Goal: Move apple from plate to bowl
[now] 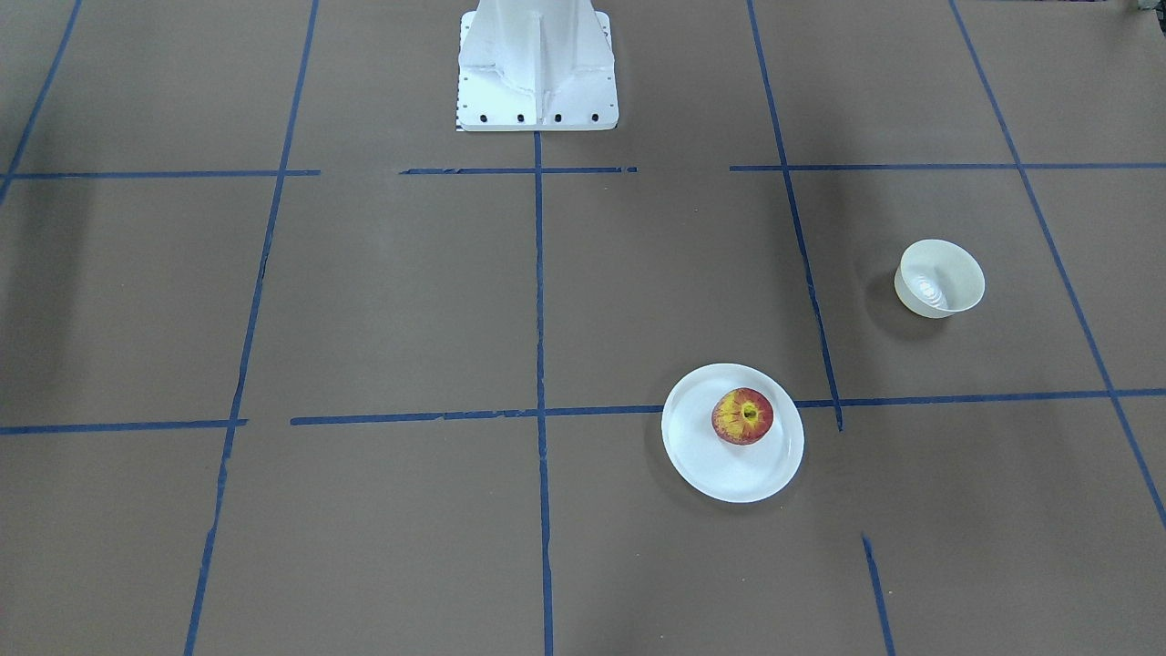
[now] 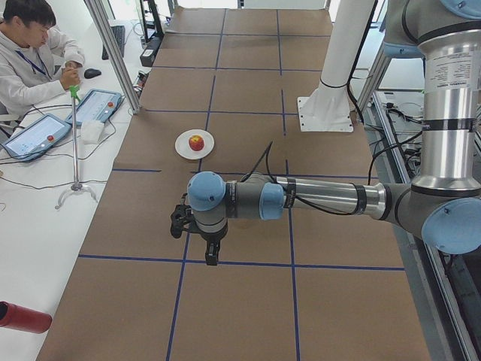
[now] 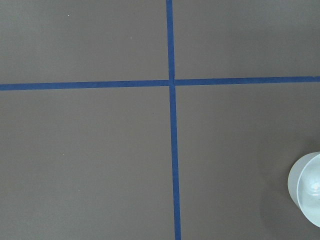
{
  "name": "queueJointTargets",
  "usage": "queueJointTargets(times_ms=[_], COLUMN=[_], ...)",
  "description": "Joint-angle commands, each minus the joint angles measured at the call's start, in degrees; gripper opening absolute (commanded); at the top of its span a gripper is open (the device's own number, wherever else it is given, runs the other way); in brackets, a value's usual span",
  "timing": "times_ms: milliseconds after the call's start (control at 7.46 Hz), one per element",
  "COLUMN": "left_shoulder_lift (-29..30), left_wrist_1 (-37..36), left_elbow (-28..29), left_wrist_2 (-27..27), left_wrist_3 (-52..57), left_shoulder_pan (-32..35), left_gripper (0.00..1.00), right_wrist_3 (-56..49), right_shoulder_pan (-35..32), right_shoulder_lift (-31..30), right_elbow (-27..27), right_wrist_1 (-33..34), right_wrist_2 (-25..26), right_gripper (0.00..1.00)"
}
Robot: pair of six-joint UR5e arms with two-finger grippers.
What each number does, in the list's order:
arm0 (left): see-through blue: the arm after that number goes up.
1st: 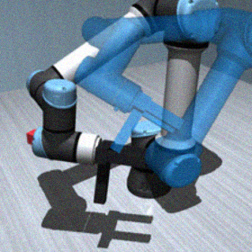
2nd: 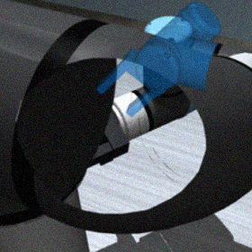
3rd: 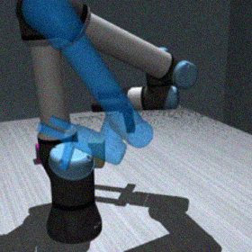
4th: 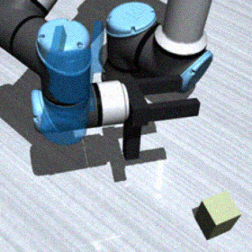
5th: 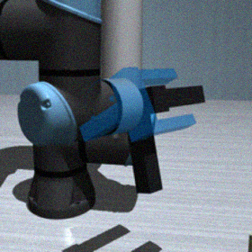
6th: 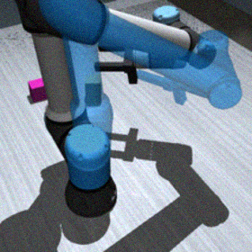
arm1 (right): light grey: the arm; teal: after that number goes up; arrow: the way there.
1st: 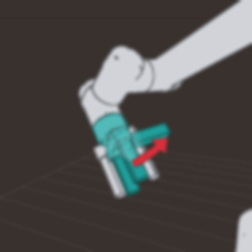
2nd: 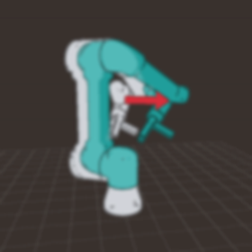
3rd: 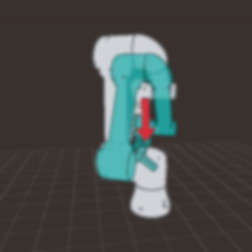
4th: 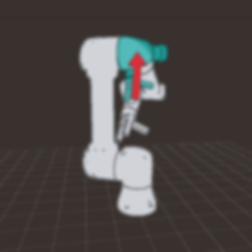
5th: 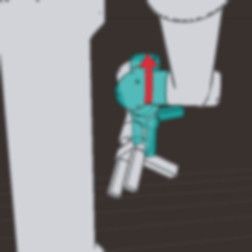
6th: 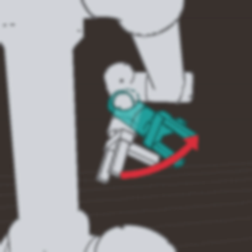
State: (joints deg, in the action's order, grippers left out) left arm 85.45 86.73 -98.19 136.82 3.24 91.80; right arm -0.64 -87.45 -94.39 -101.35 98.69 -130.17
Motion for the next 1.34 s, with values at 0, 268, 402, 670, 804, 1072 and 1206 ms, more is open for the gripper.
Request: queueJointTargets(times_ms=[0, 268, 402, 670, 804, 1072, 1206], left_shoulder_lift=[-2.3, -1.7, -0.9, 9.4, 15.9, 31.1, 34.7], left_wrist_1=[4.9, 18.0, 22.0, 21.0, 18.2, 7.6, 8.3], left_elbow=[-0.5, -3.7, -7.2, -7.8, -7.2, 1.3, 6.7], left_wrist_2=[0.0, 0.1, -0.1, -0.3, -2.8, -10.3, -10.5], left_wrist_3=[0.0, -24.9, -38.2, -54.9, -62.1, -63.3, -63.5], left_shoulder_pan=[0.0, -12.1, -18.3, -27.4, -33.8, -37.6, -38.0], left_gripper=[1.0, 1.0, 1.0, 1.0, 0.99, 0.98, 0.98], right_wrist_3=[-0.1, 0.0, 0.0, -0.1, 0.0, 0.0, 0.0], right_shoulder_pan=[0.0, 0.0, 0.0, 0.0, 0.0, 0.0, 0.0], right_shoulder_lift=[0.0, 0.0, 0.0, 0.0, 0.0, 0.0, 0.0], right_elbow=[0.0, 0.0, 0.0, -0.1, -0.1, -0.1, -0.1], right_wrist_1=[0.0, 0.0, 0.0, 0.0, 0.0, 0.0, 0.0], right_wrist_2=[0.0, 0.0, 0.0, 0.0, 0.0, 0.0, 0.0], right_gripper=[1.0, 1.0, 1.0, 1.0, 1.0, 1.0, 1.0])
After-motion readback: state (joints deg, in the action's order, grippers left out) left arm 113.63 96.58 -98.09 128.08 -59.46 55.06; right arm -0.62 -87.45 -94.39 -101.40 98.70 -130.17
